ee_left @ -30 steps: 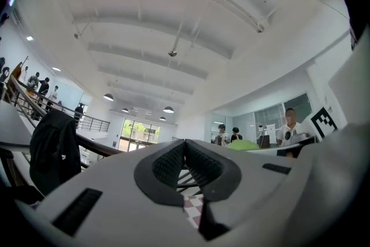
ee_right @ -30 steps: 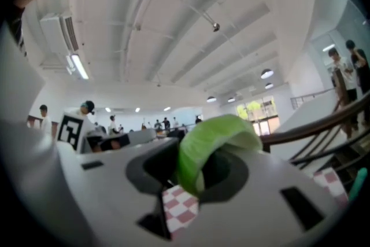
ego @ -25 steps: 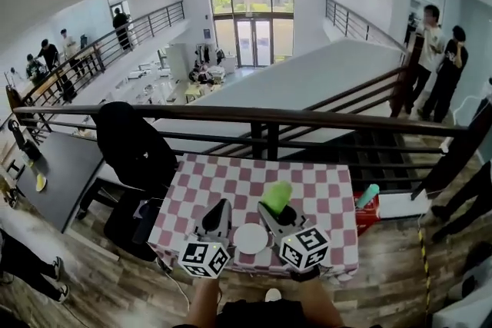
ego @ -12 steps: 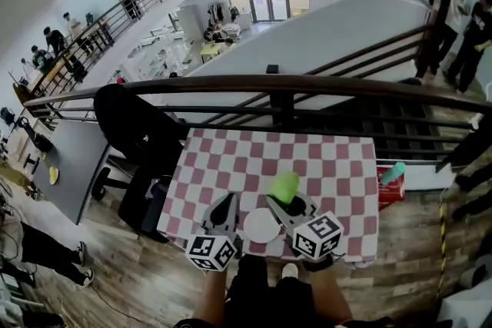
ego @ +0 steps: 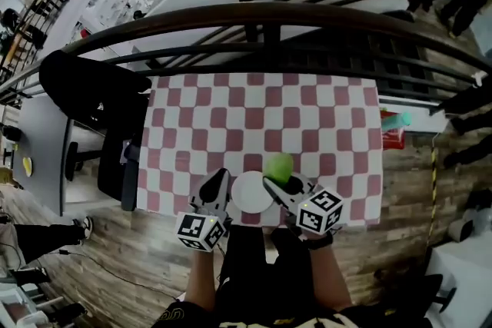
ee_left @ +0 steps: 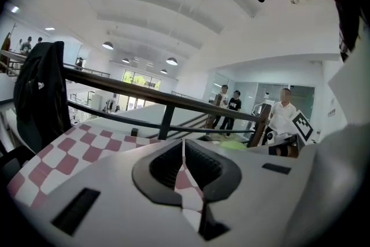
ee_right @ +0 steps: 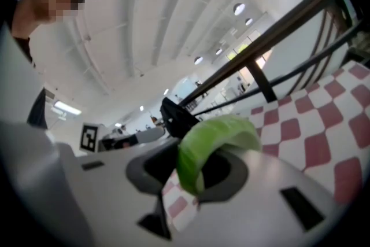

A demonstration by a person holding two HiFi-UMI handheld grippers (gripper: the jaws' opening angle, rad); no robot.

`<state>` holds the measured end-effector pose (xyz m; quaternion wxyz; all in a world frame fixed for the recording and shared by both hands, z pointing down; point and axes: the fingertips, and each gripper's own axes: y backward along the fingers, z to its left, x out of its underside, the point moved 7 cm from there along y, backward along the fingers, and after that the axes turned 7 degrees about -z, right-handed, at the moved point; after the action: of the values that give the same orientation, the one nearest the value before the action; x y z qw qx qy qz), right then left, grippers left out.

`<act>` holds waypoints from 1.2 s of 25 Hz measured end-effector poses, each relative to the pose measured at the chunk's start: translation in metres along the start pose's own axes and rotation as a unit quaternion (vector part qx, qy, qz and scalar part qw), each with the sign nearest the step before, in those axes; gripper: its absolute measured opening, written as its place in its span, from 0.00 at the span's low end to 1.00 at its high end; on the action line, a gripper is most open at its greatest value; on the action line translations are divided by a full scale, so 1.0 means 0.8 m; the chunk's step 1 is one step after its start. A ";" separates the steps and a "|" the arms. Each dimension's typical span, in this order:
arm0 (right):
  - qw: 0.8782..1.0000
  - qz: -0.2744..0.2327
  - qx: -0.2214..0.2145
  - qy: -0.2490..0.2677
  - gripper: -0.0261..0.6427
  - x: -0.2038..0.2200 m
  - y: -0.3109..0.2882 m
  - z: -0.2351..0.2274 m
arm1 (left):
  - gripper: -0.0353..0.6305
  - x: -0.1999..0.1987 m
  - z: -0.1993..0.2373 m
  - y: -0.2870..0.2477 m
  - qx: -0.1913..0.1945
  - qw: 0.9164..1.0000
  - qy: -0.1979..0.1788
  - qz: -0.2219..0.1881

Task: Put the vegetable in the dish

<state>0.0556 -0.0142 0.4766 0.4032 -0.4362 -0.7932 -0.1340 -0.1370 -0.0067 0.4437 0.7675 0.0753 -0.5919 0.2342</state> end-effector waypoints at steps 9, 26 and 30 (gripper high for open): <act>0.995 0.036 -0.046 -0.087 0.21 0.068 -0.026 -0.036 | 0.09 0.070 0.053 -0.028 0.111 0.992 0.031 0.059; 0.910 0.040 -0.311 -0.270 0.21 0.086 -0.032 -0.007 | 0.82 0.106 -0.015 -0.024 0.453 0.863 -0.116 0.190; 0.898 0.034 -0.342 -0.274 0.21 0.087 -0.032 0.006 | 0.81 0.111 -0.026 -0.019 0.478 0.846 -0.150 0.181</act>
<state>0.0120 0.0141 0.5295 -0.0002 -0.5936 -0.7620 -0.2587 -0.0952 0.0121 0.5243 0.4823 0.3586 -0.5182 0.6084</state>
